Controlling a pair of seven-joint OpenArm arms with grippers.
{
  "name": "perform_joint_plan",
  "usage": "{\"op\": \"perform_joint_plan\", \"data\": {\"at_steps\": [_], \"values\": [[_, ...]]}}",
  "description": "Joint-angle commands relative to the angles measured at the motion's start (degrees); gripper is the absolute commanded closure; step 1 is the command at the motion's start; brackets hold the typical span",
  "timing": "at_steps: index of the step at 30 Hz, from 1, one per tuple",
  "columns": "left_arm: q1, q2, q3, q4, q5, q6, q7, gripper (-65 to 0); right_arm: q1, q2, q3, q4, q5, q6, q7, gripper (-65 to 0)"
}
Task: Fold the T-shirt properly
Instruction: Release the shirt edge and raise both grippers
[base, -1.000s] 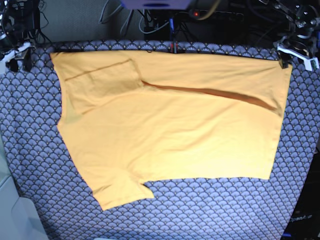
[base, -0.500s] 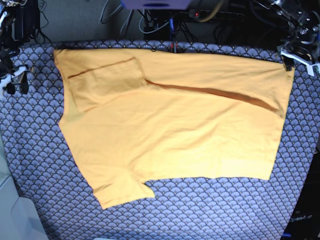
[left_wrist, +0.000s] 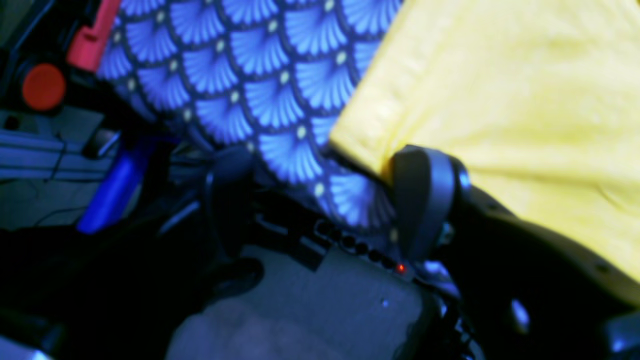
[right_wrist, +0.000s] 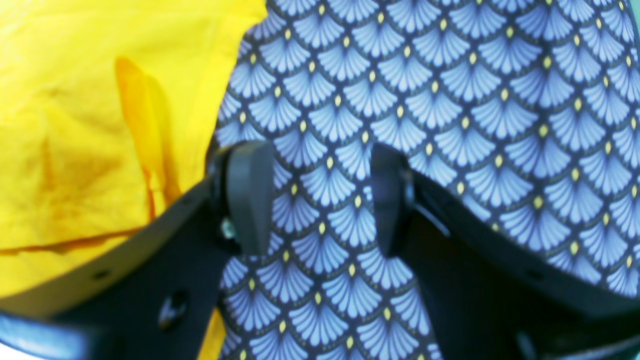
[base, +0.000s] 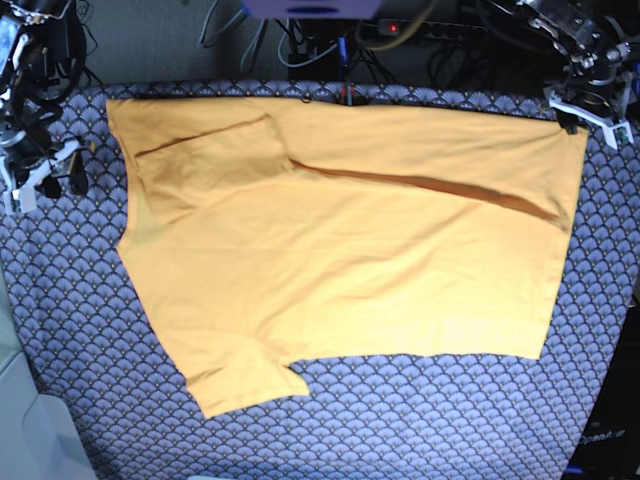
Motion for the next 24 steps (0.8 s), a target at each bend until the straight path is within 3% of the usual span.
{"op": "perform_joint_plan", "data": {"at_steps": [1,19,24], "values": [[0.4,-0.1,0.1,1.4,1.0,-0.3,1.3,-42.5,0.5,1.4,0.3,1.1,1.1,0.2,1.2,-32.1],[-1.7,1.3,0.1,12.9,0.9,-0.3,1.3,-42.6,1.7,1.7,-0.4,1.1,1.1,0.2,1.1,-32.1],[-4.7,1.3,0.1,14.5,1.4,-0.3,1.8,-42.6,6.2,4.1,-6.2,-0.1,1.0,0.2,-0.8,-32.2]]}}
